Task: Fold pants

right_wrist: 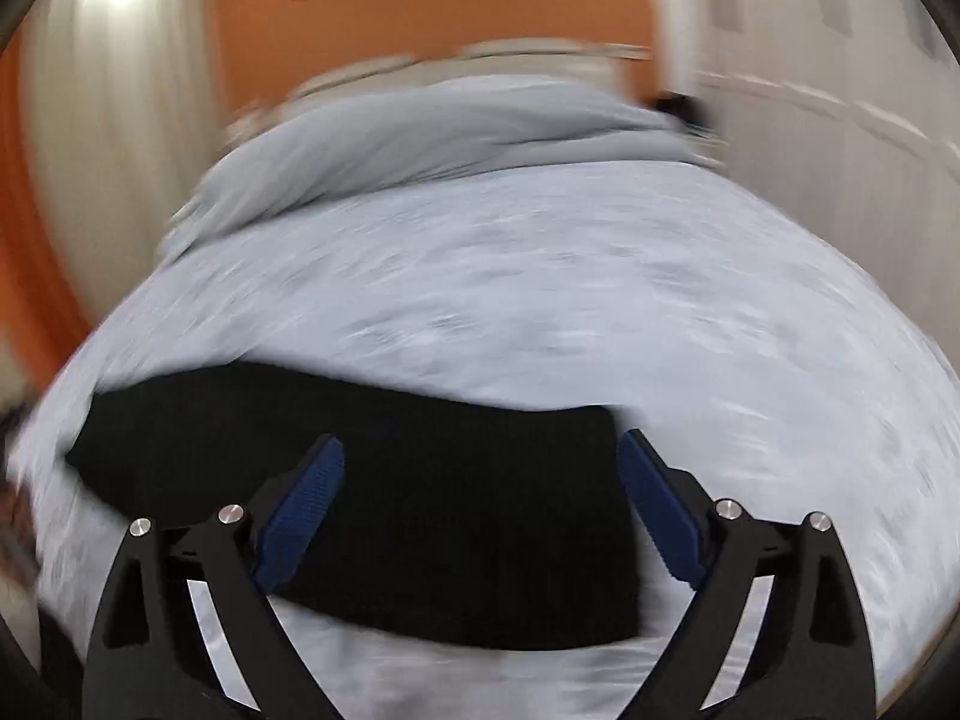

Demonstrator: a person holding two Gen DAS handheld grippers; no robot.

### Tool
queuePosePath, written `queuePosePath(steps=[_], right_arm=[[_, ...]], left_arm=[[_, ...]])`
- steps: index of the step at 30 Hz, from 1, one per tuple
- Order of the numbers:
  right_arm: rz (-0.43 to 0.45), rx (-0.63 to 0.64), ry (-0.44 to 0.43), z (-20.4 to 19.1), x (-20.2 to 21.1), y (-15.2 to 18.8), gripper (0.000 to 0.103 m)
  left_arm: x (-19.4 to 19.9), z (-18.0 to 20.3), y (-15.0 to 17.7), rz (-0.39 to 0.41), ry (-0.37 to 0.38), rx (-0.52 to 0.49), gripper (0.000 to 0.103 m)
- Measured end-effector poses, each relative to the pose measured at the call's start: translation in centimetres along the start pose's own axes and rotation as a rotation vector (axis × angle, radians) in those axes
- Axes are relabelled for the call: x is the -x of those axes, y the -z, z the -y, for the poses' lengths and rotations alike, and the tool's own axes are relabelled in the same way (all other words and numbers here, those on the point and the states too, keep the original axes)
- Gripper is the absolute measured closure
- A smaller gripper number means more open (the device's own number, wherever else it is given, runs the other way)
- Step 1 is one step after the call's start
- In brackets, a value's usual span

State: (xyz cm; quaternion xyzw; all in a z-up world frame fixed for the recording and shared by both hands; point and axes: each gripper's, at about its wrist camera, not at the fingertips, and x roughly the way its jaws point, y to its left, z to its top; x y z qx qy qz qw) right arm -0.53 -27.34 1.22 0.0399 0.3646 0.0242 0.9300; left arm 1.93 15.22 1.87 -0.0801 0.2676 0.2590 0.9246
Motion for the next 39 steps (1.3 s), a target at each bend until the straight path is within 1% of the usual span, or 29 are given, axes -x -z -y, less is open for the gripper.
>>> queuePosePath(steps=[1,2,3,4,5,6,7,8,10,11,12,13,15,17,20,23,25,26,27,29,30,31,32,33,34,35,36,37,39], right_arm=[[-0.042,0.036,-0.018,-1.9,-1.4,0.4,0.013],[-0.103,0.088,-0.037,-4.4,-3.5,1.0,0.013],[-0.138,0.136,-0.037,-6.1,-4.8,1.5,0.013],[-0.157,0.179,-0.017,-7.5,-5.8,2.0,0.014],[-0.167,0.208,0.008,-8.3,-6.6,2.4,0.015],[-0.190,0.233,0.043,-9.2,-7.9,2.8,0.025],[-0.213,0.226,0.056,-9.0,-8.7,3.1,0.035],[-0.224,0.189,0.052,-8.4,-9.5,3.1,0.038],[-0.212,0.153,0.052,-7.5,-9.2,2.9,0.048],[-0.207,0.124,0.045,-6.9,-8.9,2.6,0.060],[-0.201,0.082,0.017,-6.2,-8.7,1.9,0.081],[-0.193,0.055,0.005,-6.1,-8.3,1.6,0.090],[-0.134,0.007,-0.003,-5.6,-6.9,0.2,0.089],[-0.059,-0.030,-0.034,-5.6,-4.8,-1.6,0.090],[0.042,-0.056,-0.111,-6.8,-2.5,-3.8,0.090],[0.064,-0.034,-0.180,-9.8,-2.5,-5.2,0.090],[0.013,0.014,-0.233,-12.9,-4.2,-4.5,0.090],[-0.023,0.035,-0.245,-13.7,-5.3,-4.1,0.090],[-0.102,0.072,-0.261,-15.0,-7.5,-3.0,0.084],[-0.280,0.110,-0.262,-16.2,-11.9,-0.1,0.083],[-0.281,0.101,-0.264,-16.1,-11.9,0.5,0.081],[-0.248,0.088,-0.275,-15.8,-11.1,0.2,0.081],[-0.213,0.077,-0.282,-15.1,-9.4,-0.8,0.081],[-0.159,0.064,-0.287,-14.2,-7.5,-1.8,0.078],[-0.101,0.049,-0.277,-13.0,-5.6,-2.5,0.068],[-0.051,0.033,-0.253,-11.8,-4.2,-3.0,0.030],[0.032,0.009,-0.190,-9.9,-2.3,-3.7,0.005],[0.091,-0.005,-0.121,-8.2,-0.8,-3.8,0.005],[0.099,-0.015,-0.015,-5.4,0.2,-3.7,0.005]], left_arm=[[0.8,1.0,0.2,0.026,0.042,-0.033,0.021],[1.1,1.9,0.1,0.025,0.096,-0.064,0.018],[1.2,2.8,0.5,0.012,0.141,-0.100,0.017],[1.2,4.0,1.0,-0.006,0.174,-0.151,0.017],[1.1,4.9,1.6,-0.020,0.179,-0.198,0.017],[0.8,5.7,1.9,-0.031,0.182,-0.231,0.017],[0.7,6.6,2.6,-0.053,0.203,-0.286,0.017],[0.6,7.1,2.9,-0.074,0.226,-0.317,0.017],[0.7,7.7,3.6,-0.109,0.291,-0.349,0.017],[0.6,8.1,3.9,-0.130,0.326,-0.359,0.017],[0.4,8.4,4.1,-0.143,0.343,-0.370,0.017],[0.5,8.7,4.3,-0.150,0.347,-0.378,0.017],[0.4,8.9,4.7,-0.165,0.344,-0.381,0.017],[0.6,8.9,5.0,-0.173,0.345,-0.384,0.017],[1.1,9.1,5.2,-0.164,0.337,-0.391,0.017],[0.9,9.2,5.4,-0.171,0.321,-0.388,0.017],[0.6,9.1,5.5,-0.181,0.314,-0.388,0.017],[0.5,9.0,5.6,-0.183,0.305,-0.390,0.017],[0.3,8.9,5.7,-0.185,0.295,-0.393,0.017],[-0.1,8.6,5.6,-0.190,0.277,-0.396,0.017],[-0.5,8.3,5.3,-0.198,0.266,-0.391,0.017],[-0.9,7.8,4.8,-0.207,0.259,-0.377,0.017],[-1.3,7.3,4.4,-0.214,0.257,-0.356,0.017],[-1.8,6.4,3.7,-0.223,0.263,-0.317,0.017],[-2.3,5.4,3.0,-0.235,0.275,-0.273,0.017],[-3.1,3.9,2.1,-0.255,0.288,-0.210,0.017],[-3.7,2.9,1.6,-0.273,0.293,-0.164,0.017],[-4.8,1.2,0.9,-0.304,0.293,-0.097,0.017],[-6.6,-1.2,0.5,-0.356,0.273,0.000,0.017]])
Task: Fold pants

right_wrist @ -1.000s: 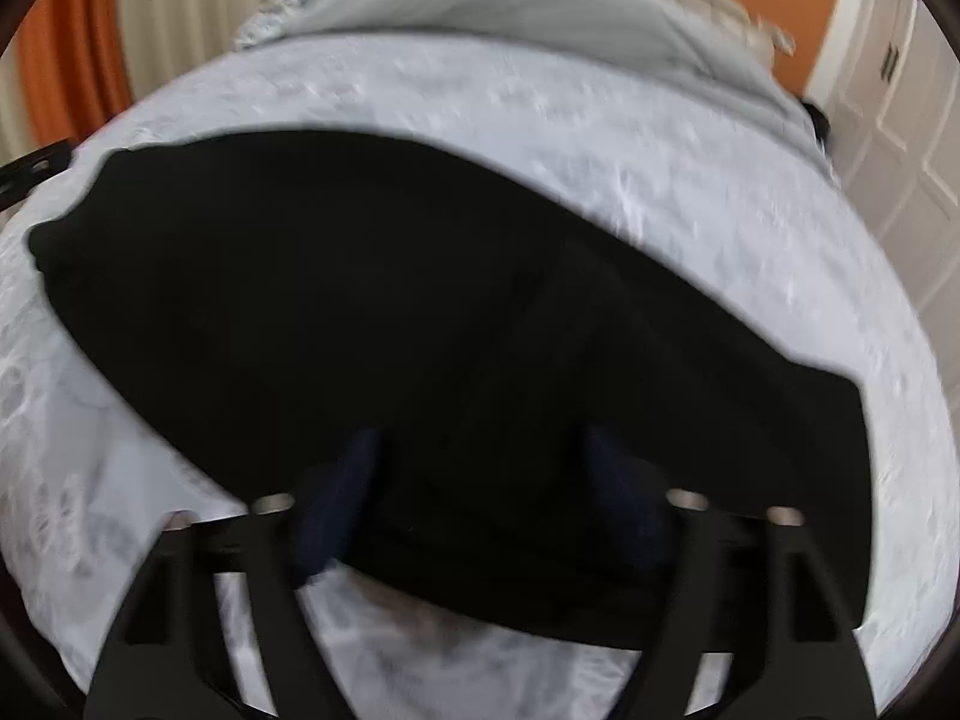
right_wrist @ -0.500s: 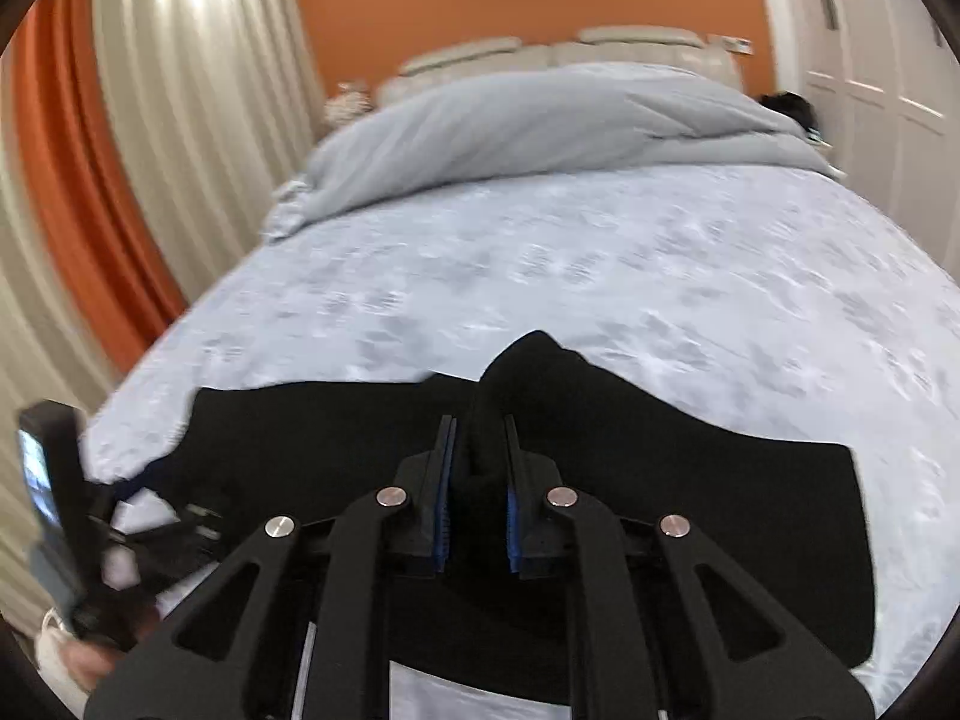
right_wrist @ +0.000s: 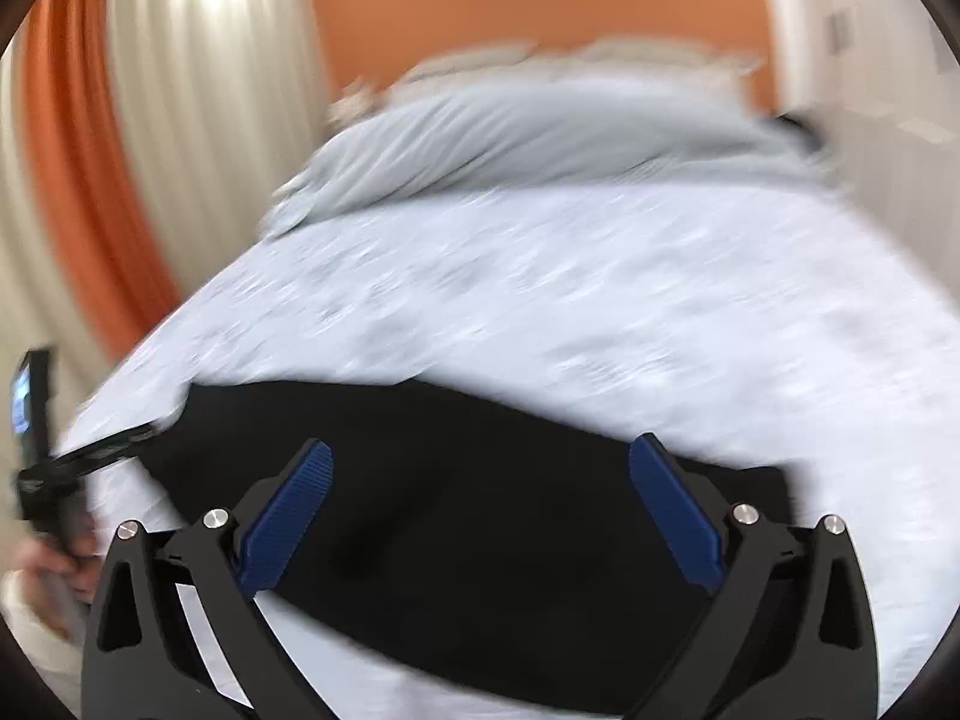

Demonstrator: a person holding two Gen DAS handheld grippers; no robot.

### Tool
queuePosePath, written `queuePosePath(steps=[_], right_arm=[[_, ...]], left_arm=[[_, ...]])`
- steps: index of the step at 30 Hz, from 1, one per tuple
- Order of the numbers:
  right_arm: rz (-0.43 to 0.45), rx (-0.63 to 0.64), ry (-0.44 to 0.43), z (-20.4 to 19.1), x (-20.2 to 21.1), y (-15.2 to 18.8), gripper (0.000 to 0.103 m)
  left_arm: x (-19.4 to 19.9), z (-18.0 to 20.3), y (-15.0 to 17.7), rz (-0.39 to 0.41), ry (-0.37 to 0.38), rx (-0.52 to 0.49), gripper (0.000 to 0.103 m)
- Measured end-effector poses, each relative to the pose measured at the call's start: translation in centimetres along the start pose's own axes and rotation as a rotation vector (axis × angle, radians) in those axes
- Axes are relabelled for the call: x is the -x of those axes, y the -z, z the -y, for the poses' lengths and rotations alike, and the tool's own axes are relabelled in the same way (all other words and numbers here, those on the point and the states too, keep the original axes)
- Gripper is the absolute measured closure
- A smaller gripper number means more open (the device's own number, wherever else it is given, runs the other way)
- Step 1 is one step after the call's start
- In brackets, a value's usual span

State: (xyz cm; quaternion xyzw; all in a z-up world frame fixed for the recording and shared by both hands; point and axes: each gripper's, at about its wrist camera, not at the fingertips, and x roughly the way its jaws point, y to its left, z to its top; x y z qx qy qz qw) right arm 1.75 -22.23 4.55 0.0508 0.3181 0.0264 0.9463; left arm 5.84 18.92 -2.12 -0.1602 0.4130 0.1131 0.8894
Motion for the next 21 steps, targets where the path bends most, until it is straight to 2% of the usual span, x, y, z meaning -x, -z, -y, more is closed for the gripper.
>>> queuePosePath(steps=[3,4,6,8,9,10,11,12,13,14,16,18,19,20,21], right_arm=[[-0.045,-0.068,0.060,2.8,-0.4,0.3,0.005],[-0.070,-0.096,0.060,3.5,-0.7,0.6,0.005],[-0.109,-0.130,0.041,4.6,-1.0,1.4,0.005],[-0.136,-0.140,0.035,4.8,-1.0,2.0,0.005],[-0.143,-0.136,0.030,4.6,-1.0,2.2,0.005],[-0.143,-0.130,0.027,4.3,-0.9,2.3,0.005],[-0.140,-0.121,0.027,3.8,-0.9,2.4,0.005],[-0.134,-0.115,0.024,3.5,-0.6,2.5,0.005],[-0.132,-0.111,0.019,3.2,-1.0,2.1,0.005],[-0.127,-0.106,0.015,3.1,-0.8,2.2,0.005],[-0.117,-0.098,0.027,2.9,-0.8,1.9,0.005],[-0.109,-0.102,0.038,3.4,-0.6,1.7,0.005],[-0.107,-0.110,0.039,3.6,-0.5,1.6,0.005],[-0.103,-0.120,0.041,4.0,-0.3,1.6,0.005],[-0.098,-0.132,0.046,4.6,-0.1,1.6,0.005]], left_arm=[[-2.4,-4.0,0.0,-0.112,0.029,0.184,0.017],[-4.0,-5.5,0.5,-0.185,0.079,0.275,0.017],[-5.8,-7.3,1.5,-0.250,0.156,0.408,0.017],[-4.9,-8.0,1.3,-0.158,0.211,0.472,0.017],[-4.7,-8.0,1.2,-0.141,0.241,0.482,0.018],[-4.8,-8.0,1.1,-0.134,0.266,0.491,0.026],[-5.4,-7.8,1.0,-0.146,0.304,0.501,0.045],[-6.1,-7.6,1.1,-0.178,0.327,0.509,0.055],[-6.7,-7.5,1.3,-0.203,0.342,0.523,0.073],[-6.9,-7.4,1.4,-0.205,0.355,0.537,0.084],[-6.3,-7.0,1.3,-0.177,0.342,0.527,0.087],[-3.7,-4.7,0.5,-0.083,0.321,0.427,0.088],[-2.2,-3.2,0.1,-0.031,0.311,0.352,0.088],[0.3,-0.2,-0.4,0.044,0.316,0.233,0.088],[1.6,1.4,-0.6,0.074,0.341,0.176,0.088]])
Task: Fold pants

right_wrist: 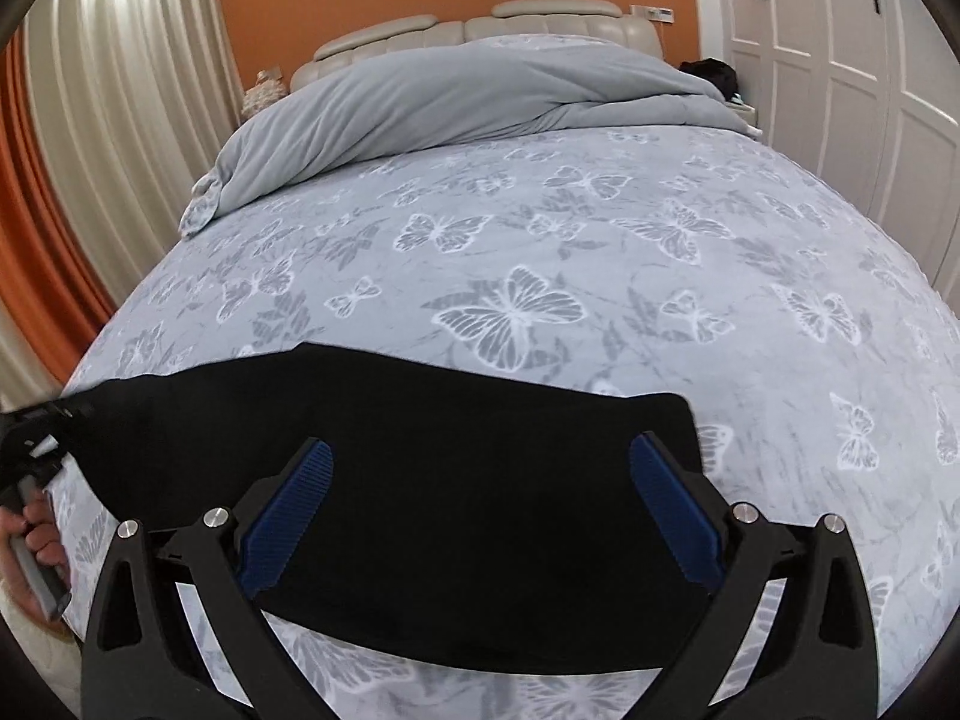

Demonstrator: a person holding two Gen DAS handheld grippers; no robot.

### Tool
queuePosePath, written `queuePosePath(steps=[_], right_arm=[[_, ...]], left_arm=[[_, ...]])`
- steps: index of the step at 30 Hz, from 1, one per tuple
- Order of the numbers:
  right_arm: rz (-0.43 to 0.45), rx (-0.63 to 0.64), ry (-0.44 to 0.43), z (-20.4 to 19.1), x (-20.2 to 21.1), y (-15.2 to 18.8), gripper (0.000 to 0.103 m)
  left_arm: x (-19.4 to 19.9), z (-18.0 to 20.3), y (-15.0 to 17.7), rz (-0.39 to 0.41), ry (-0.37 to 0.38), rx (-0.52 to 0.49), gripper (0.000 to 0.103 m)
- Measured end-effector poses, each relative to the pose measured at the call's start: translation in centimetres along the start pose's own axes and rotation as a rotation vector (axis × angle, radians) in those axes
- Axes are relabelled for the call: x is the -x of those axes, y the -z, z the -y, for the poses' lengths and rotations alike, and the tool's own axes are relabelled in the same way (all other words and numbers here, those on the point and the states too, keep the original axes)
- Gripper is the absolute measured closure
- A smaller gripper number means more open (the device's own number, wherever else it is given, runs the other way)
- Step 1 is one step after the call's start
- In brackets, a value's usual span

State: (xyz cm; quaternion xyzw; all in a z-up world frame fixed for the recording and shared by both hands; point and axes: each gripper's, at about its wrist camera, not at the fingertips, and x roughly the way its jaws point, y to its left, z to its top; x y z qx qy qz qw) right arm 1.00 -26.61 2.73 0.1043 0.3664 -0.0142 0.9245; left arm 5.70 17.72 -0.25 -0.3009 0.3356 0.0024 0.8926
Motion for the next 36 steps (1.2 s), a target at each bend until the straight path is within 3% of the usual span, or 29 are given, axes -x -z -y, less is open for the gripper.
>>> queuePosePath(steps=[1,4,7,9,11,13,14,15,16,17,20,24,28,30,32,36], right_arm=[[0.002,-0.008,0.007,0.5,0.1,-0.1,0.005],[-0.003,-0.034,0.020,1.5,0.1,-0.1,0.005],[-0.025,-0.052,0.025,2.4,-0.4,0.1,0.005],[-0.043,-0.055,0.021,2.8,-0.7,0.1,0.005],[-0.064,-0.074,-0.009,3.2,-0.9,0.1,0.005],[-0.080,-0.110,-0.067,3.5,-1.0,0.1,0.005],[-0.095,-0.132,-0.113,3.5,-1.2,0.2,0.005],[-0.110,-0.143,-0.146,3.3,-1.5,0.3,0.005],[-0.129,-0.157,-0.184,3.1,-1.8,0.4,0.005],[-0.146,-0.167,-0.215,2.9,-2.2,0.5,0.005],[-0.205,-0.180,-0.298,1.0,-3.5,1.0,0.005],[-0.257,-0.121,-0.344,-2.7,-5.2,1.7,0.005],[-0.348,-0.089,-0.401,-6.5,-8.0,3.0,0.005],[-0.371,-0.081,-0.411,-7.9,-9.0,3.5,0.005],[-0.378,-0.070,-0.412,-9.2,-9.7,3.9,0.005],[-0.358,-0.062,-0.418,-11.1,-10.1,3.8,0.005]], left_arm=[[1.0,3.3,0.7,0.014,0.072,-0.089,0.088],[1.6,11.0,4.8,0.007,0.161,-0.327,0.085],[-0.4,15.3,9.8,-0.057,0.128,-0.500,0.079],[-3.0,16.1,13.1,-0.169,0.084,-0.552,0.075],[-5.4,15.6,15.4,-0.329,0.012,-0.563,0.075],[-3.2,15.0,14.9,-0.260,0.030,-0.552,0.069],[-2.0,14.9,14.4,-0.230,0.045,-0.543,0.046],[-0.1,14.6,13.3,-0.179,0.084,-0.513,0.031],[1.1,14.4,12.3,-0.135,0.118,-0.486,0.010],[3.4,13.3,11.1,-0.046,0.168,-0.440,0.010],[5.6,12.4,8.4,0.036,0.177,-0.422,0.010],[5.3,9.9,6.1,0.054,0.061,-0.347,0.010],[3.2,8.1,5.5,-0.037,-0.099,-0.328,0.010],[3.3,7.4,5.9,-0.057,-0.128,-0.330,0.010],[2.7,6.9,5.7,-0.048,-0.167,-0.354,0.010],[2.5,6.8,6.1,0.014,-0.336,-0.468,0.010]])
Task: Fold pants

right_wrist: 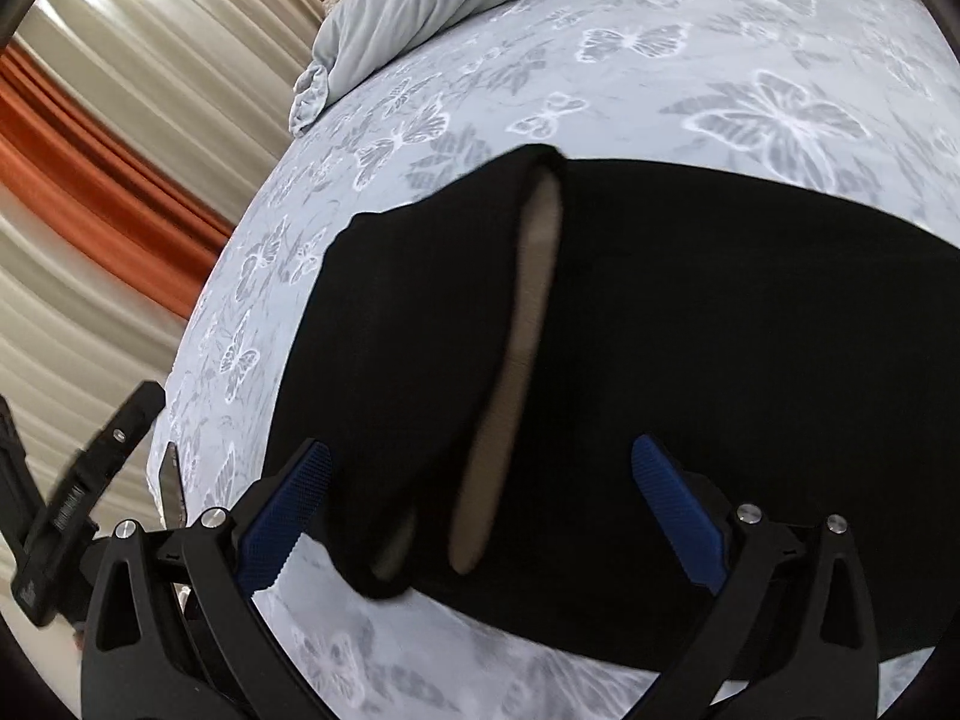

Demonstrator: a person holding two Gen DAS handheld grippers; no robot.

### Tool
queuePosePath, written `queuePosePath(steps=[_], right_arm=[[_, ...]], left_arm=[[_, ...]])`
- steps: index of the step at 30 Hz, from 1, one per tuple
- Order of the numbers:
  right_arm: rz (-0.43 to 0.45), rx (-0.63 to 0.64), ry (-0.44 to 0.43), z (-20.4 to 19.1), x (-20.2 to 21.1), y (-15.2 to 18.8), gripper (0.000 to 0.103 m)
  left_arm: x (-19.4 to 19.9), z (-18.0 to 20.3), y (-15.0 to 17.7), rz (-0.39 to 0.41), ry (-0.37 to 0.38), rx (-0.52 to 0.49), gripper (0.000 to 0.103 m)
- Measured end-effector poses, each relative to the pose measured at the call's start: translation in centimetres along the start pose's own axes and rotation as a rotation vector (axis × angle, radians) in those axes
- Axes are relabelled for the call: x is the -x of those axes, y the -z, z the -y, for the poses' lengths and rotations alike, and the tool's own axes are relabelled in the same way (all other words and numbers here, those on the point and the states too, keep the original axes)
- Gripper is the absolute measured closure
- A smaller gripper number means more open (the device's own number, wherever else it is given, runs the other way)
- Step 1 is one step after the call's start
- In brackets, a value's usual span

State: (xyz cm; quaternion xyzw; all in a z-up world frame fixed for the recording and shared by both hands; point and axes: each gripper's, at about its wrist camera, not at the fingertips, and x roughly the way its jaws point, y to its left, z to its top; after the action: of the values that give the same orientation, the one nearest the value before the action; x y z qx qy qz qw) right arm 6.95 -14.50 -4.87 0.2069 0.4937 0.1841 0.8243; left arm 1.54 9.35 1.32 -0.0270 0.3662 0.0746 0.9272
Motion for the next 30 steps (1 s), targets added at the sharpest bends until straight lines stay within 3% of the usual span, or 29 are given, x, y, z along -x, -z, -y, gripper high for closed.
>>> queuePosePath(steps=[4,6,7,9,10,16,21,24,26,28,30], right_arm=[[0.019,0.042,-0.011,-1.0,-0.6,0.3,0.007],[0.005,0.100,0.032,-1.8,-1.2,0.5,0.048],[0.018,0.110,0.050,-1.9,-1.1,0.6,0.052],[0.040,0.120,0.044,-2.3,-0.6,0.4,0.078],[0.061,0.129,0.014,-2.8,0.2,0.2,0.085],[0.275,0.253,-0.045,-6.6,8.8,-1.3,0.087],[0.409,0.220,0.080,-1.1,16.6,-1.1,0.086],[0.344,0.086,0.149,5.1,16.9,-0.7,0.086],[0.246,-0.005,0.196,8.8,15.1,-0.6,0.086],[0.178,-0.056,0.228,10.8,13.5,-0.2,0.086],[0.173,-0.062,0.229,11.3,13.2,0.8,0.086]], left_arm=[[-1.1,0.3,0.7,-0.003,-0.092,-0.101,0.010],[-1.7,0.1,0.9,-0.021,-0.094,-0.111,0.010],[-1.9,-0.1,1.0,-0.029,-0.090,-0.110,0.010],[-2.2,-0.1,1.1,-0.042,-0.087,-0.109,0.010],[-2.2,-0.2,1.1,-0.050,-0.085,-0.108,0.010],[-1.6,0.3,0.9,-0.040,-0.070,-0.093,0.010],[-0.9,1.4,0.9,-0.040,0.013,-0.078,0.010],[-1.2,2.4,1.0,-0.074,0.089,-0.053,0.010],[-1.7,3.6,1.1,-0.098,0.115,-0.052,0.010],[-2.2,5.1,1.3,-0.120,0.132,-0.068,0.010],[-2.4,6.5,1.6,-0.124,0.142,-0.083,0.010]])
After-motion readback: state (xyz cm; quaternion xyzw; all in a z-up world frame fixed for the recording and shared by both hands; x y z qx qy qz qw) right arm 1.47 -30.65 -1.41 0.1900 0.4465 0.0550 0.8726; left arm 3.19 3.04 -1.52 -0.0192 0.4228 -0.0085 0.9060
